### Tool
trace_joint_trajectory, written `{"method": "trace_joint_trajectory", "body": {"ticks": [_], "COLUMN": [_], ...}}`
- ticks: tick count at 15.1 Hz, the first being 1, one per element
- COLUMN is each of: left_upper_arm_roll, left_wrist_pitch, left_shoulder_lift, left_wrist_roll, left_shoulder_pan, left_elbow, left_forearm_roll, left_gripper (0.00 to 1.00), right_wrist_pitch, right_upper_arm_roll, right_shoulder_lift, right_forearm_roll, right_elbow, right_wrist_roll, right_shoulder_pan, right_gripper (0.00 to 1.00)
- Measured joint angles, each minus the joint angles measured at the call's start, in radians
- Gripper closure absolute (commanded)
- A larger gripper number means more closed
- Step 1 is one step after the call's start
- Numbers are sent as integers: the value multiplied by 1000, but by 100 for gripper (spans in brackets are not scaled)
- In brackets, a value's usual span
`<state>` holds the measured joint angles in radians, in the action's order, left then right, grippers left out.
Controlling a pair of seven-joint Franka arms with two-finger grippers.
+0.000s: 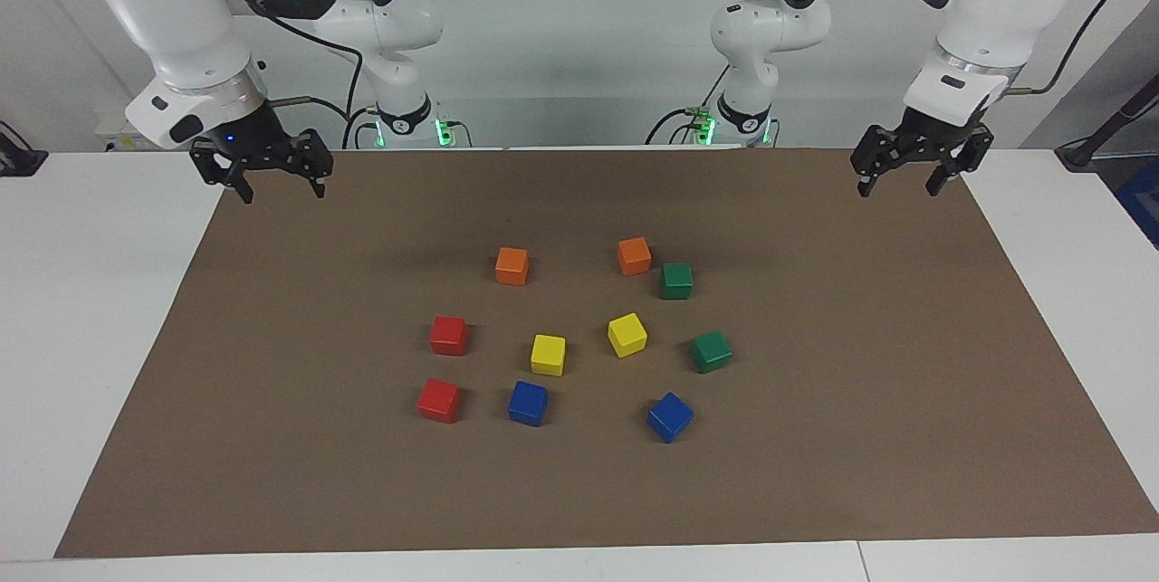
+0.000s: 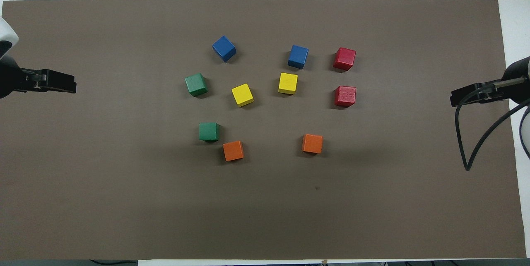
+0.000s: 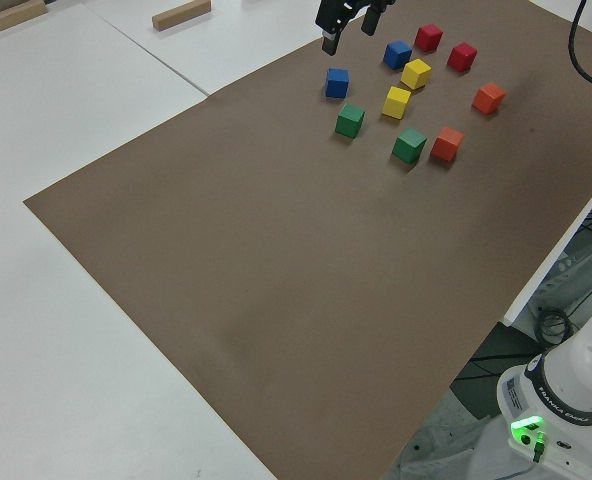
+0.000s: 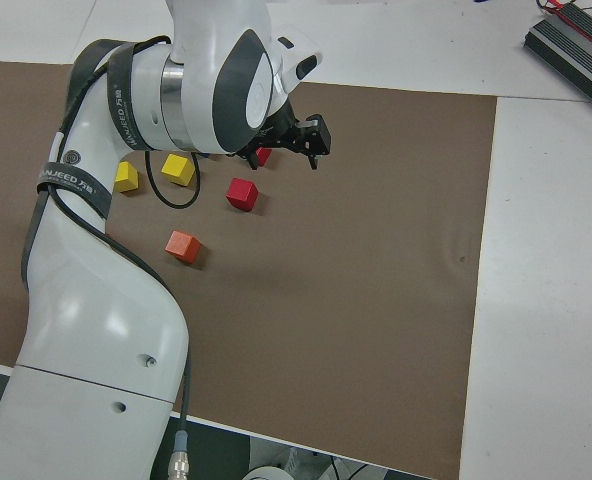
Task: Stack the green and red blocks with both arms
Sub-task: 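Reach the left gripper to a green cube while the right gripper grasps red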
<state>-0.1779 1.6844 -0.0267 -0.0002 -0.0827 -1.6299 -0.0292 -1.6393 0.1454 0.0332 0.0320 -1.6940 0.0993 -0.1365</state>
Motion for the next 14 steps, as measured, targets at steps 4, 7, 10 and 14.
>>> {"method": "trace_joint_trajectory", "body": {"ticks": [4, 7, 10, 14], "left_upper_arm_roll": [0, 0, -7, -22], "left_wrist_pitch": [0, 0, 52, 245], "left_shoulder_lift": [0, 0, 3, 59], "left_wrist_roll": [0, 0, -45, -259], "left_shoulder_pan": [0, 0, 4, 96], "left_elbow": [0, 0, -22, -147], "left_forearm_roll": [0, 1, 26, 32], "left_gripper": [0, 0, 0, 0], "right_wrist_pitch": [0, 0, -2, -63], "right_upper_arm_roll": [0, 0, -2, -5], "right_shoulder_lift": [0, 0, 0, -2], "right_forearm_roll": [0, 0, 0, -3], "right_elbow": [0, 0, -1, -51], "right_wrist_roll": [0, 0, 0, -208], "right_shoulder_pan": [0, -1, -4, -79], "right_gripper": [0, 0, 0, 0]}}
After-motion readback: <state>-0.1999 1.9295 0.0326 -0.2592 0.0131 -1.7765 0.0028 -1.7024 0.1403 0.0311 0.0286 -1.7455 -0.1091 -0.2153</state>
